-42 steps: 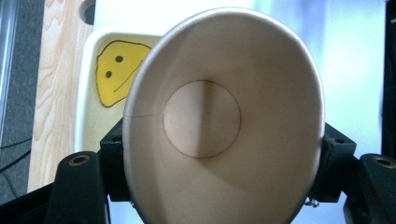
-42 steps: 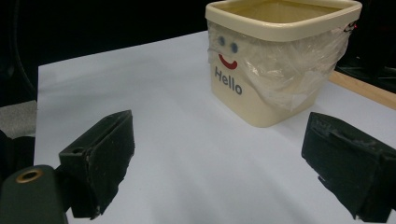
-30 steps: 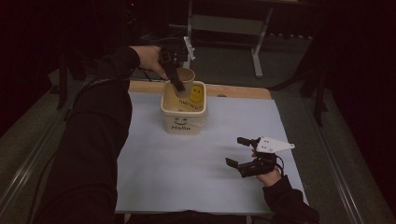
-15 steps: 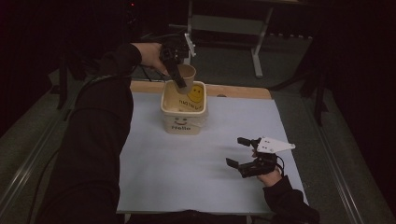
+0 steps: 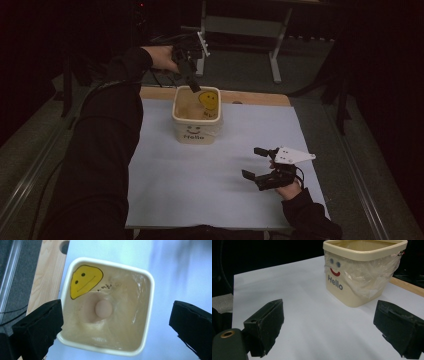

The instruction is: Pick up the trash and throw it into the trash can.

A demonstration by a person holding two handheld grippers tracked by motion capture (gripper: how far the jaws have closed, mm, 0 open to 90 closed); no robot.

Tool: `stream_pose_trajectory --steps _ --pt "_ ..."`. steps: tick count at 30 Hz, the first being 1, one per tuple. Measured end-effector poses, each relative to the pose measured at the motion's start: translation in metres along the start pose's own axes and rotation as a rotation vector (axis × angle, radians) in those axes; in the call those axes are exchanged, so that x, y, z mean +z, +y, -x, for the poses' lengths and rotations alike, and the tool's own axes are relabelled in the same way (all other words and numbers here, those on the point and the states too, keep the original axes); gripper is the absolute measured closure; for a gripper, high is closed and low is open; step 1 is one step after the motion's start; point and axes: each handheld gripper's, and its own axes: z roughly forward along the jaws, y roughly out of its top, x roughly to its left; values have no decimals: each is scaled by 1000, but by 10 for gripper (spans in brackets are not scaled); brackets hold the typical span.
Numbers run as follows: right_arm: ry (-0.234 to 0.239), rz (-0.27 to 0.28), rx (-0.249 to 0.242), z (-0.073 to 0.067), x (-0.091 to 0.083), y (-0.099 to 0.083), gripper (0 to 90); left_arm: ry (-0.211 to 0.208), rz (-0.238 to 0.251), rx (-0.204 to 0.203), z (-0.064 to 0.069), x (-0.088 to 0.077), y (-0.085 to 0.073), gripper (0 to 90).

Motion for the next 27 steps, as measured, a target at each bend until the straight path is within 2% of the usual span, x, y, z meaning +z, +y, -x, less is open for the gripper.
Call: stream_pose_trajectory --steps 5,6,8,16,18,23,27 --pt "-1 1 1 0 0 0 94 21 36 -2 3 -4 -1 4" --pt "0 0 1 0 0 0 94 14 38 -9 4 -5 -1 4" --pt "0 1 -2 0 0 0 94 31 49 -3 5 -6 -1 4" --pt "-5 1 -5 -1 0 0 94 20 62 -14 11 -7 -3 4" --pt "-7 0 -7 -1 0 1 94 18 65 -37 13 -6 -7 4" --pt "-8 -1 -7 -1 0 1 94 3 105 -39 18 -8 -14 4" --pt "-9 -4 -9 -2 0 1 94 14 102 -29 22 -10 -21 4"
